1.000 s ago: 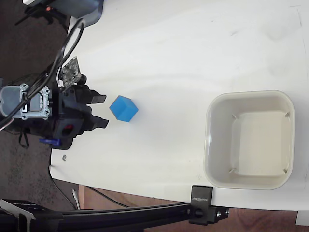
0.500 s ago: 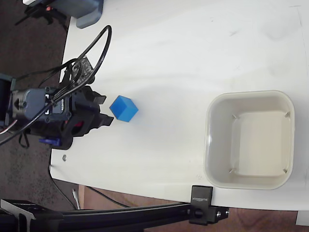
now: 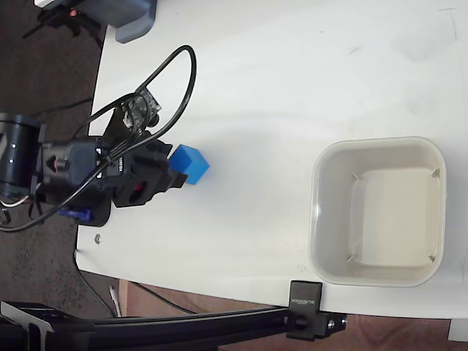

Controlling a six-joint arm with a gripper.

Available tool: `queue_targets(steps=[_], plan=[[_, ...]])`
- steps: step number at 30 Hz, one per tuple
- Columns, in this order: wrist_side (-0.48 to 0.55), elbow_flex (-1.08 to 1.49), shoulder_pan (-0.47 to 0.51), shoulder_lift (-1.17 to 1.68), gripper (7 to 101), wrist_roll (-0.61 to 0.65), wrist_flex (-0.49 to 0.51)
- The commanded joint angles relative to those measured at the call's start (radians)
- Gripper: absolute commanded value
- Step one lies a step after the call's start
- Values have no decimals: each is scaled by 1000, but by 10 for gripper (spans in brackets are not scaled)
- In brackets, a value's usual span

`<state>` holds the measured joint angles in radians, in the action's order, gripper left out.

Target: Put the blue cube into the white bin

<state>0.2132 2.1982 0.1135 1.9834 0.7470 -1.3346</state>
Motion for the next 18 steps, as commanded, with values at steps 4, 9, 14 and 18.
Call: queue_targets(steps=[4, 9, 14, 18], plan=[[28, -12, -2, -21, 987, -2, 43], [37, -9, -2, -35, 946, -8, 54], [26, -25, 0, -54, 788, -2, 61], [21, -37, 5, -64, 677, 0, 64]])
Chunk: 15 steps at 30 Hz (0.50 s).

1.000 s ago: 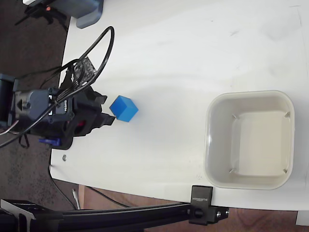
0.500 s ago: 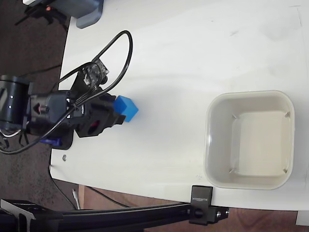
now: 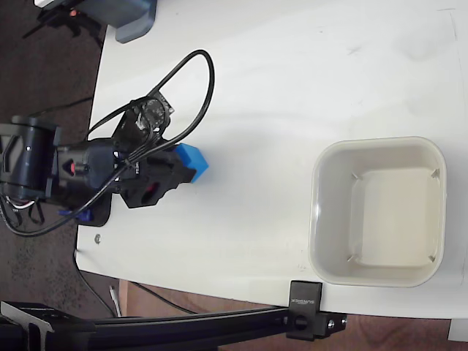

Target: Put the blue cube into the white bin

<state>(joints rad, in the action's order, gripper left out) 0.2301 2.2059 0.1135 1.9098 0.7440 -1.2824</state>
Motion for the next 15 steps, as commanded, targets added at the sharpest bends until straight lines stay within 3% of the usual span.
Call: queue_targets(steps=[1, 6, 15], plan=[[5, -49, 9, 5, 656, 3, 14], [21, -86, 37, -20, 540, 14, 3], [34, -121, 38, -6, 513, -6, -15]])
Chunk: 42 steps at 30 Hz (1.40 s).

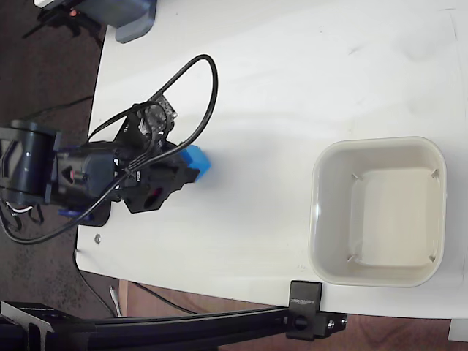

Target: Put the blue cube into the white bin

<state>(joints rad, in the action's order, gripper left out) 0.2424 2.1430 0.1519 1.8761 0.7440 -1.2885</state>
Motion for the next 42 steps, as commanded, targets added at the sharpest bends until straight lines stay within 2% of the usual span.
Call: queue_targets(steps=[1, 9, 12, 16, 20, 22, 31, 35, 42], plan=[[21, -60, -8, 31, 513, -15, -9], [-55, -155, -103, 107, 508, -192, -18], [-126, -218, -132, 146, 481, -298, 26], [-230, -267, -153, 183, 476, -434, 178], [-316, -268, -152, 179, 476, -540, 397], [-319, -258, -124, 170, 476, -565, 511], [-268, -285, -41, -11, 484, -617, 881], [-238, -333, -25, -147, 484, -624, 980], [-190, -492, 6, -334, 484, -630, 1000]])
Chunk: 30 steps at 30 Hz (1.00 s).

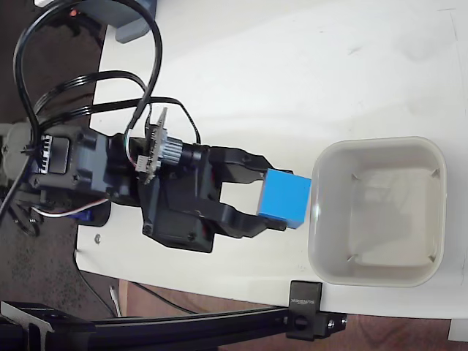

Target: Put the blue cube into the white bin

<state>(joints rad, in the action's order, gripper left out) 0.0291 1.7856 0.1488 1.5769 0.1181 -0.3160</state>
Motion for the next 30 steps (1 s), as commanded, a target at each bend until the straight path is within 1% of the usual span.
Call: queue_targets(steps=[1, 5, 9, 11, 12, 15, 17, 18, 19, 24, 28, 30], plan=[[29, -166, 12, -66, 484, -6, 25], [55, -296, 25, -184, 484, -9, 5], [71, -371, 31, -256, 487, -14, 2], [74, -379, 28, -267, 505, -20, 8], [74, -379, 26, -267, 532, -26, 11], [69, -377, 17, -262, 718, -31, 9], [75, -377, 17, -258, 919, -34, 3], [80, -377, 17, -256, 981, -34, -2], [86, -379, 18, -253, 1000, -35, -6], [89, -324, 20, -190, 1003, -29, -26], [75, -212, 26, -26, 1003, 12, -163], [66, -115, 28, 98, 1003, 31, -265]])
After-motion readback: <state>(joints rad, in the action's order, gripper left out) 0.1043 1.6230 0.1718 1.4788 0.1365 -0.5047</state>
